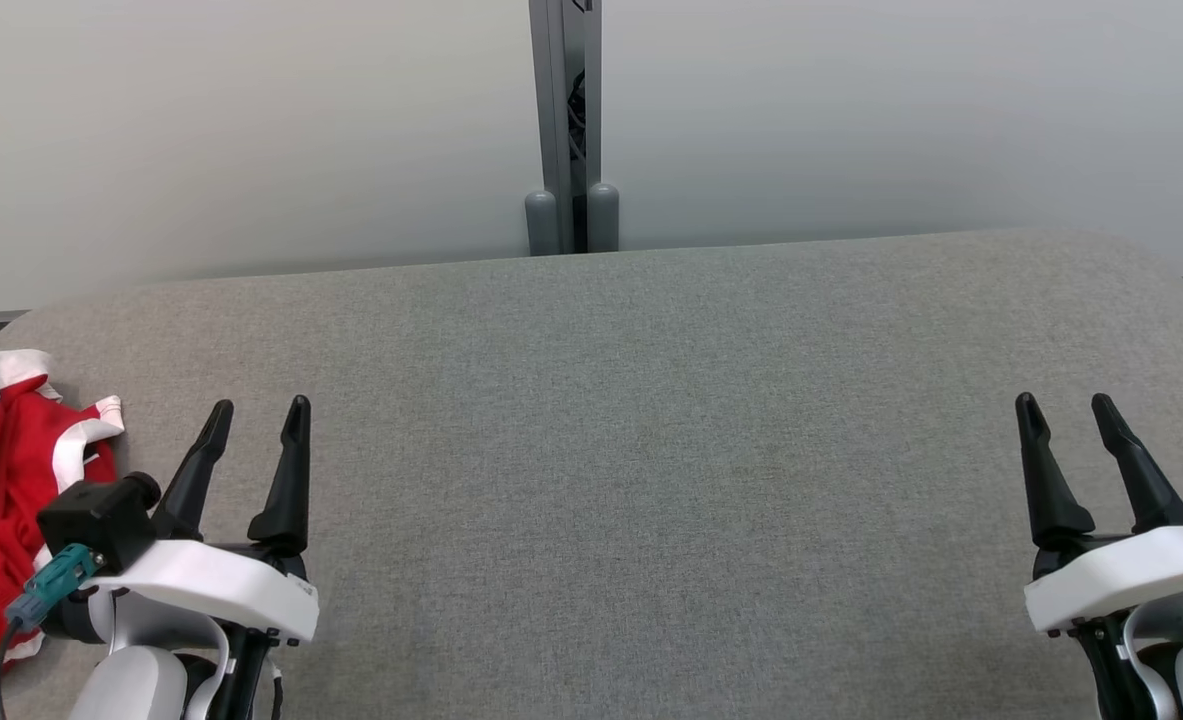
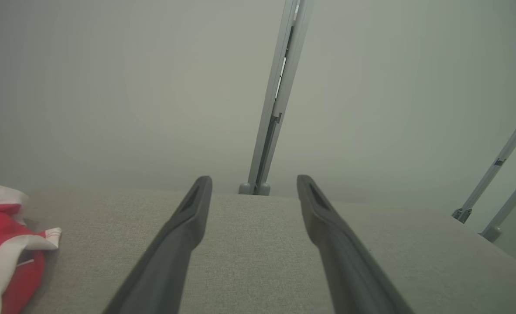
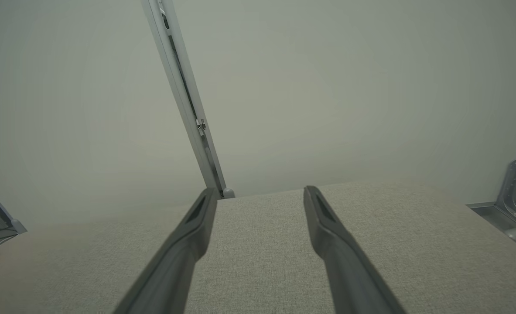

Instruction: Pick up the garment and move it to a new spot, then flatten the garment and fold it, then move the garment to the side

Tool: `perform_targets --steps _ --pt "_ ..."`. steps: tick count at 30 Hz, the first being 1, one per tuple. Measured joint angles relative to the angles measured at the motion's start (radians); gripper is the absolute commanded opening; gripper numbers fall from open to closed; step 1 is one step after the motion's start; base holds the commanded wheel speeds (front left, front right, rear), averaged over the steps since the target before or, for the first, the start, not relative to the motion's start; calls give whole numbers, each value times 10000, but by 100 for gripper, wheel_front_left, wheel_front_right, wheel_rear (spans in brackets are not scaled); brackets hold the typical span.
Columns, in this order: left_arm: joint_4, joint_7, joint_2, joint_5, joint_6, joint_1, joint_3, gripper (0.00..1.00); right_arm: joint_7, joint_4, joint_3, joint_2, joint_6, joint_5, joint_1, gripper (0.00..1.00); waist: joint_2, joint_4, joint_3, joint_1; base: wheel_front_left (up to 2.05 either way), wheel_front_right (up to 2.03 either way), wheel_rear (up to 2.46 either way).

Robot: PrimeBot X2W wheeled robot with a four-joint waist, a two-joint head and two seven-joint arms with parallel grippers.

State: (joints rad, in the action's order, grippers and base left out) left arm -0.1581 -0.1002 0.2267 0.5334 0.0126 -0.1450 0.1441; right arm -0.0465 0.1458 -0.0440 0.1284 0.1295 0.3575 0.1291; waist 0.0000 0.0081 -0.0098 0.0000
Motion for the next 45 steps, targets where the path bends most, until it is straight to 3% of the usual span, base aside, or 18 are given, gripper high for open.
perform_targets --steps 22,45 --pt "535 583 102 -1323 -485 590 -339 100 -660 77 123 -422 0 -1197 -360 100 0 -26 -14 0 0 0 0" --pt "640 671 215 -2452 -648 738 -560 100 -1216 12 86 -688 0 -1628 -593 100 0 22 -64 0 0 0 0"
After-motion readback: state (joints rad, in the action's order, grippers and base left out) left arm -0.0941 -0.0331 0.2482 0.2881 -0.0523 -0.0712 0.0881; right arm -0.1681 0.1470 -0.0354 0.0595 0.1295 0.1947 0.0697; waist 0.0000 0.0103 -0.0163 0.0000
